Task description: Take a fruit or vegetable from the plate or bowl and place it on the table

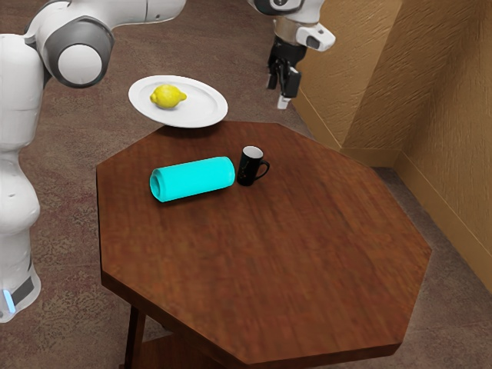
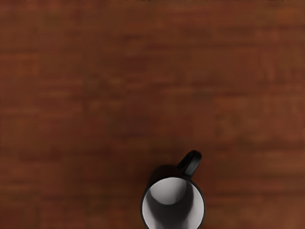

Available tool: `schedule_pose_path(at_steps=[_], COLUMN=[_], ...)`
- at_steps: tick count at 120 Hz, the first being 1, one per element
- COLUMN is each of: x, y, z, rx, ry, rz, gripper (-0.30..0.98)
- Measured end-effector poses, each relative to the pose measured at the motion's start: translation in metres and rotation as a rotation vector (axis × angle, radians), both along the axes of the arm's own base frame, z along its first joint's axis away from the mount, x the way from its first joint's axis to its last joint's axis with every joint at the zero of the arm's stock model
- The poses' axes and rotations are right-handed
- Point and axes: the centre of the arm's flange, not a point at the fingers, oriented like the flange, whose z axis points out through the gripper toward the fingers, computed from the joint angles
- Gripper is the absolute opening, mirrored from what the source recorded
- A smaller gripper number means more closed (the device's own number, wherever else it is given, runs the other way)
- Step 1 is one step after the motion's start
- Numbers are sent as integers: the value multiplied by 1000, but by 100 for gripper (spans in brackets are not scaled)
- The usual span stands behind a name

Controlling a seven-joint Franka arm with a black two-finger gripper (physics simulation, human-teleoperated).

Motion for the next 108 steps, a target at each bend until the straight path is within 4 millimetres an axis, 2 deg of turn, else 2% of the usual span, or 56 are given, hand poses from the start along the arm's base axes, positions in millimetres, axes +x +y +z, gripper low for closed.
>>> schedule_pose_path(at_steps=[28, 32, 38, 41, 45, 62, 68, 80, 94, 108], x=[1, -1, -5, -4, 0, 23, 26, 24, 18, 0], y=[2, -5, -33, -42, -44, 1, 14, 31, 42, 82], z=[3, 24, 56, 60, 55, 1, -11, -20, -23, -31], rx=[1, 17, 54, 65, 73, 65, 57, 55, 56, 69], ry=[-18, -59, -120, -130, -123, -35, -15, 6, 33, 76], rz=[-14, -27, -72, -85, -84, 21, 56, 113, 161, 250], gripper=[69, 69, 69, 69, 68, 69, 69, 69, 69, 69])
